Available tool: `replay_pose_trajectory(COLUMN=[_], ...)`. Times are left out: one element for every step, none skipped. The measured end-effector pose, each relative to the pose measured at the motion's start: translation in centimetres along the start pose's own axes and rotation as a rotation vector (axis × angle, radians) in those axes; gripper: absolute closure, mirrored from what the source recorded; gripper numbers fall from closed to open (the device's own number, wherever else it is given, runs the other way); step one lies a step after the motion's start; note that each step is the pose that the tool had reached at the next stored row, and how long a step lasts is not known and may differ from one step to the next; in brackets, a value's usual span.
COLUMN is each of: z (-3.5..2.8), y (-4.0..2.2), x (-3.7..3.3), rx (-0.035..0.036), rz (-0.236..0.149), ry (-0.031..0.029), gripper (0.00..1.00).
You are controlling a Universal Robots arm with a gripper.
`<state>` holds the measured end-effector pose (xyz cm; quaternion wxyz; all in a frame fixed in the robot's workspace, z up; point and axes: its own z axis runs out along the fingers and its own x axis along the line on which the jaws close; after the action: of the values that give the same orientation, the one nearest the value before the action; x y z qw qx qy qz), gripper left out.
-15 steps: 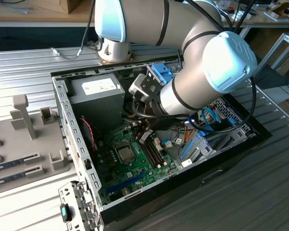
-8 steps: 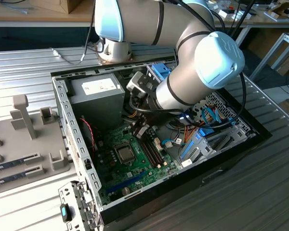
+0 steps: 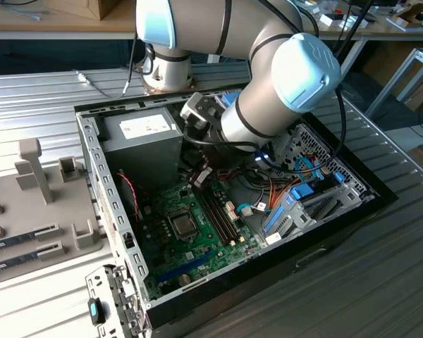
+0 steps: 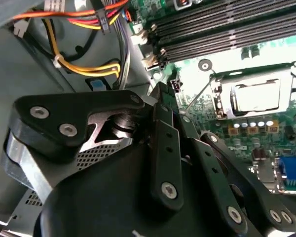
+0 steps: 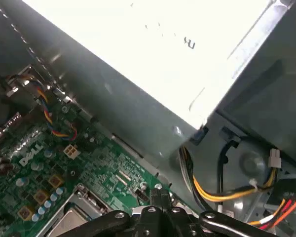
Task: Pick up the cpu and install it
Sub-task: 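Install the first cpu locking lever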
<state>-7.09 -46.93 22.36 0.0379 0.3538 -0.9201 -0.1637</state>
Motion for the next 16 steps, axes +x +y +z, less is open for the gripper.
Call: replay_pose_trajectory(z=[-0.12, -0.29, -0.49, -0.81, -1.11, -1.31, -1.37, -1.36, -1.29, -1.21, -1.09, -0.99, -0.94, -0.89, -0.86, -0.84], y=[0.22, 0.37, 0.52, 0.75, 1.01, 1.29, 1.49, 1.68, 1.95, 2.16, 2.51, 2.81, 2.99, 3.19, 3.27, 3.34], x=[-0.15, -0.23, -0.3, -0.41, -0.55, -0.74, -0.88, -0.96, -1.02, -1.01, -0.94, -0.75, -0.55, -0.34, -0.24, -0.16], rx=[0.015, 0.0246, 0.033, 0.0433, 0.0553, 0.0693, 0.0758, 0.0786, 0.0806, 0.0812, 0.082, 0.0829, 0.0836, 0.0842, 0.0843, 0.0841], rz=[0.003, 0.005, 0.007, 0.009, 0.011, 0.014, 0.016, 0.016, 0.016, 0.016, 0.015, 0.015, 0.015, 0.015, 0.014, 0.014], ry=[0.0109, 0.0182, 0.0243, 0.0313, 0.0401, 0.0511, 0.0559, 0.0573, 0.0571, 0.0563, 0.0553, 0.0543, 0.0536, 0.0531, 0.0526, 0.0526], gripper=[0.89, 0.89, 0.89, 0.89, 0.89, 0.89, 0.89, 0.89, 0.89, 0.89, 0.89, 0.89, 0.89, 0.89, 0.89, 0.89])
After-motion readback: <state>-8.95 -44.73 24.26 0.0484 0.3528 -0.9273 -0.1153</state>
